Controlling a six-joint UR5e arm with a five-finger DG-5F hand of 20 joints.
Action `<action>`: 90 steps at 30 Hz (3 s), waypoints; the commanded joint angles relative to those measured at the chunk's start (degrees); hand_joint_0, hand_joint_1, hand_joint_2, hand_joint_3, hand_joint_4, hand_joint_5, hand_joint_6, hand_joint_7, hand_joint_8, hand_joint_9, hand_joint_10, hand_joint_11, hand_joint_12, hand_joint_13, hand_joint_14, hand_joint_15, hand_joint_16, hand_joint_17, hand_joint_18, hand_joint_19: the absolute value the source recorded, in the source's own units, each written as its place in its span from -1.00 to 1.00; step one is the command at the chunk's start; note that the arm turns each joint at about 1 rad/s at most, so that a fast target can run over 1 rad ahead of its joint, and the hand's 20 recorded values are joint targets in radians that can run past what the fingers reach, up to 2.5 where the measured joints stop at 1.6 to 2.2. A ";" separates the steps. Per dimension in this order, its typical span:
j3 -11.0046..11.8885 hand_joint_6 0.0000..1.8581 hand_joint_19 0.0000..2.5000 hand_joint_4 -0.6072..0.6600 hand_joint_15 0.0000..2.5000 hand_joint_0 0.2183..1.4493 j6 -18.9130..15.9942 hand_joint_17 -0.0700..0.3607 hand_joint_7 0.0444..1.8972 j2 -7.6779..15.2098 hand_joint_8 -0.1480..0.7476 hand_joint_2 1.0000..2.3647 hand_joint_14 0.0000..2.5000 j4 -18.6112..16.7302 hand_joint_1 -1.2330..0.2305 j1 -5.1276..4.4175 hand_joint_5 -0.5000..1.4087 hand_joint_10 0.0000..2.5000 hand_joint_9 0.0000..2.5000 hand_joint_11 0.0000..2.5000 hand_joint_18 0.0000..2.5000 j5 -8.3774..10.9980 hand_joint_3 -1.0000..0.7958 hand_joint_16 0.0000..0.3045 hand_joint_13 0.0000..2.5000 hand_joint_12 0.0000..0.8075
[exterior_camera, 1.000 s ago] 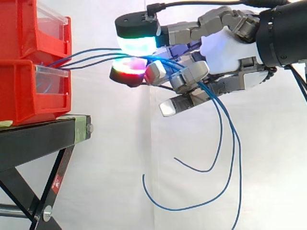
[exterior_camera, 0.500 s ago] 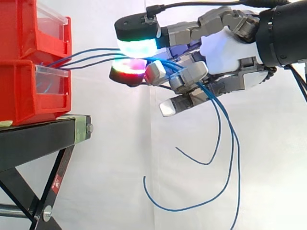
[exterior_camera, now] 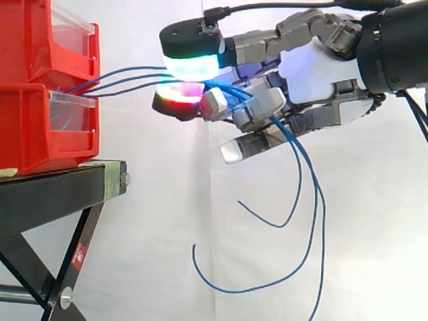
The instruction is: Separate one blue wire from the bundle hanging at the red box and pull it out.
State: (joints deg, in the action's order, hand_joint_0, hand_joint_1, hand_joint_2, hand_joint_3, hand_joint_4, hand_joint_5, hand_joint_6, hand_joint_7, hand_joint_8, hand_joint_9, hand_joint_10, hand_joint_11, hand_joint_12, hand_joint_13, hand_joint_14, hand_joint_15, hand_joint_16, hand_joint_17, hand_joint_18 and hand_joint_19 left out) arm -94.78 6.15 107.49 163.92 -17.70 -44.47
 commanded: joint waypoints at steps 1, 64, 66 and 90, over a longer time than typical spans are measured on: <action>-0.05 0.03 -0.43 0.25 0.15 -0.36 0.00 -0.11 -0.10 0.00 0.10 -0.99 -0.14 0.00 -0.54 0.03 -0.72 -0.99 -0.20 0.20 -0.35 -0.01 -0.31 -0.64 -0.28 0.10; -0.05 0.04 -0.45 0.25 0.18 -0.15 -2.37 -0.12 -0.11 0.00 0.06 -0.96 -0.19 0.26 -0.54 0.03 -0.71 -0.99 -0.19 0.18 -0.33 0.17 -0.06 -0.65 -0.25 0.10; 0.04 0.04 -0.44 0.25 0.19 -0.15 -2.37 -0.12 -0.11 0.00 0.07 -0.96 -0.21 0.26 -0.55 0.03 -0.72 -0.99 -0.20 0.18 -0.33 0.08 -0.07 -0.65 -0.25 0.09; -0.05 0.03 -0.48 0.30 0.24 -0.24 -2.99 -0.08 -0.08 0.00 0.08 -0.97 -0.27 0.35 -0.65 0.03 -0.74 -0.99 -0.29 0.20 -0.36 0.08 -0.11 -0.63 -0.32 0.08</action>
State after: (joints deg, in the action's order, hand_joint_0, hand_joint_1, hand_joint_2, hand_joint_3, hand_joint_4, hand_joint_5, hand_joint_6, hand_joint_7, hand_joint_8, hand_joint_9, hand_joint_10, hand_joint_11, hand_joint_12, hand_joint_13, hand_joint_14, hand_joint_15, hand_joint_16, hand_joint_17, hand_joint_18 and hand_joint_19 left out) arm -94.78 3.46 107.49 164.27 -17.69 -44.38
